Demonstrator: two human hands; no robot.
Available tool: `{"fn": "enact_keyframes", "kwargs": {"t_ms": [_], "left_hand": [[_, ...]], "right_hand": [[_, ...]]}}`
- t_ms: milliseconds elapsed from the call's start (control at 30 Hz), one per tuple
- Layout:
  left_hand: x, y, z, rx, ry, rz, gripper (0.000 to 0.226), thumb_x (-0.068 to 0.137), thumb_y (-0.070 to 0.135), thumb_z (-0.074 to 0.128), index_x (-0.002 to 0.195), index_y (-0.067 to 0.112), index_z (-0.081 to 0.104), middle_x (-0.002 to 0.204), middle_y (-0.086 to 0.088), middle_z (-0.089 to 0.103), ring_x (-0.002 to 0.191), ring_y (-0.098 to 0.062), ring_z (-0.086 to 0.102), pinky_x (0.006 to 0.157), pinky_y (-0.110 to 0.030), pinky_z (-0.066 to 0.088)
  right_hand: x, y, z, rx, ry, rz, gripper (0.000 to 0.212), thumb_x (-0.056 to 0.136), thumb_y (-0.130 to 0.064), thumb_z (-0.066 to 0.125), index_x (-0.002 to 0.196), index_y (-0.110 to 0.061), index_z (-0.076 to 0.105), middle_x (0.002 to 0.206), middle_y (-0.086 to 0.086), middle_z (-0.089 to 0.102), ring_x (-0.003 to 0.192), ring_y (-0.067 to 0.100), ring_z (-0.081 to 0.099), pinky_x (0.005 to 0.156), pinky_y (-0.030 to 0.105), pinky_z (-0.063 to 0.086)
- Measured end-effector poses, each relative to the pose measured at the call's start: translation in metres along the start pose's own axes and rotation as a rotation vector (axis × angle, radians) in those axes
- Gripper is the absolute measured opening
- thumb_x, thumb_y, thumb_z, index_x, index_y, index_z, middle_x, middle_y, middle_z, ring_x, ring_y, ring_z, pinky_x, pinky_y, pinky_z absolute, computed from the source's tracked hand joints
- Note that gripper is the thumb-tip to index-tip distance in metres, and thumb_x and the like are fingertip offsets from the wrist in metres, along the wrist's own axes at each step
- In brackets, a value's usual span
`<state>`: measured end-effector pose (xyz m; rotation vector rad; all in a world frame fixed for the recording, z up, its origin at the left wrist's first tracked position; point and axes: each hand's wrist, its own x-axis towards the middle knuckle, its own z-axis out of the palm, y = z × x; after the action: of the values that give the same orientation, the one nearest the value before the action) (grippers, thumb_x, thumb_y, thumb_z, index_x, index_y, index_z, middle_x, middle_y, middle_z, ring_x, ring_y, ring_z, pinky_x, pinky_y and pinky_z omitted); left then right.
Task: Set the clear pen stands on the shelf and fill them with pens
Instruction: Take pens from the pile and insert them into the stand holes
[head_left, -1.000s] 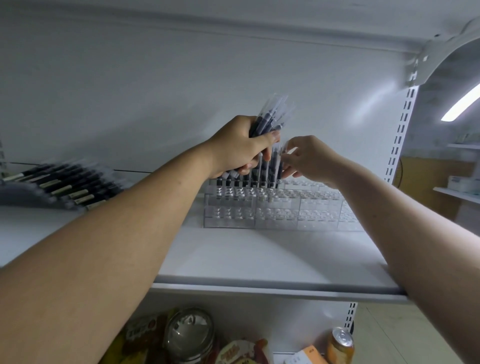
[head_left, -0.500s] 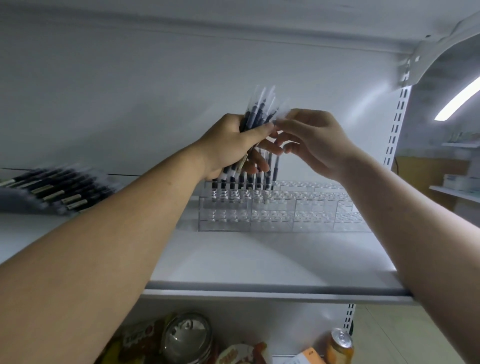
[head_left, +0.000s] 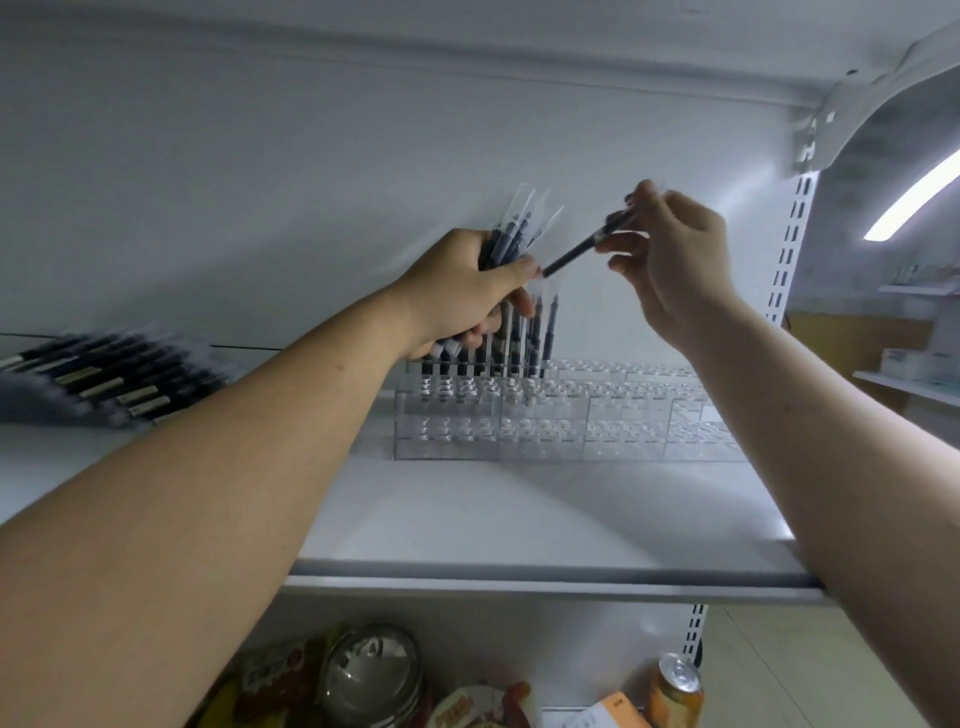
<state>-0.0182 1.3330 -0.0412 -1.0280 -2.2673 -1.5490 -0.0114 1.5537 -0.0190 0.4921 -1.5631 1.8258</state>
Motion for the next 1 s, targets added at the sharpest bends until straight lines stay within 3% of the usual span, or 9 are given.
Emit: {"fn": "enact_keyframes", "kwargs": {"t_ms": [100, 233, 367, 567, 733, 867, 1000], "left_hand": [[0.000, -0.001, -0.002, 0.029, 0.045, 0.021, 0.026, 0.110, 0.028, 0.057, 0.119, 0.005, 0.065, 0.077, -0.004, 0.060, 0.046, -0.011, 0.042, 0.044, -0.027, 0.036], [0.000, 0.000, -0.002, 0.041, 0.077, 0.050, 0.033, 0.110, 0.028, 0.056, 0.122, -0.001, 0.063, 0.070, -0.002, 0.051, 0.044, -0.011, 0.040, 0.043, -0.026, 0.036], [0.000, 0.001, -0.001, 0.053, 0.081, 0.062, 0.038, 0.110, 0.030, 0.056, 0.123, -0.006, 0.061, 0.070, -0.004, 0.049, 0.043, -0.012, 0.040, 0.041, -0.025, 0.036], [0.001, -0.001, 0.001, 0.061, 0.064, 0.074, 0.039, 0.110, 0.029, 0.056, 0.122, -0.008, 0.060, 0.075, -0.010, 0.049, 0.043, -0.012, 0.039, 0.041, -0.025, 0.036], [0.002, -0.003, 0.001, 0.072, 0.041, 0.096, 0.041, 0.110, 0.027, 0.056, 0.120, -0.012, 0.058, 0.076, -0.013, 0.047, 0.045, -0.013, 0.038, 0.042, -0.026, 0.036], [0.002, -0.004, 0.001, 0.085, 0.023, 0.098, 0.041, 0.110, 0.028, 0.056, 0.121, -0.012, 0.057, 0.078, -0.013, 0.047, 0.045, -0.013, 0.038, 0.042, -0.027, 0.036], [0.003, -0.004, 0.001, 0.085, 0.011, 0.091, 0.038, 0.110, 0.029, 0.057, 0.120, -0.008, 0.060, 0.078, -0.013, 0.047, 0.045, -0.013, 0.038, 0.043, -0.027, 0.036]], "right_hand": [[0.006, 0.006, -0.006, -0.321, 0.020, -0.142, 0.020, 0.105, -0.017, 0.055, 0.088, -0.010, 0.063, 0.069, 0.002, 0.071, 0.060, 0.024, 0.070, 0.052, 0.030, 0.046], [-0.004, 0.015, 0.002, -0.720, -0.155, -0.231, 0.021, 0.105, -0.018, 0.055, 0.095, -0.003, 0.066, 0.074, 0.003, 0.073, 0.064, 0.022, 0.073, 0.055, 0.030, 0.054], [-0.008, 0.014, 0.005, -0.767, -0.196, -0.234, 0.023, 0.104, -0.017, 0.056, 0.096, 0.002, 0.066, 0.072, 0.004, 0.072, 0.067, 0.027, 0.074, 0.062, 0.038, 0.058], [-0.013, 0.023, 0.007, -0.872, -0.332, -0.213, 0.024, 0.104, -0.025, 0.062, 0.095, -0.003, 0.069, 0.073, 0.001, 0.075, 0.067, 0.020, 0.075, 0.069, 0.056, 0.061], [-0.017, 0.028, 0.011, -0.913, -0.367, -0.220, 0.027, 0.102, -0.028, 0.067, 0.092, -0.004, 0.073, 0.073, 0.003, 0.076, 0.070, 0.026, 0.077, 0.070, 0.054, 0.063], [-0.015, 0.025, 0.008, -0.903, -0.371, -0.210, 0.023, 0.100, -0.024, 0.071, 0.090, -0.004, 0.076, 0.074, 0.006, 0.078, 0.067, 0.015, 0.077, 0.071, 0.046, 0.065], [-0.012, 0.022, 0.002, -0.877, -0.364, -0.139, 0.023, 0.099, -0.018, 0.070, 0.089, 0.002, 0.075, 0.076, 0.012, 0.078, 0.067, 0.013, 0.078, 0.073, 0.047, 0.065]]}}
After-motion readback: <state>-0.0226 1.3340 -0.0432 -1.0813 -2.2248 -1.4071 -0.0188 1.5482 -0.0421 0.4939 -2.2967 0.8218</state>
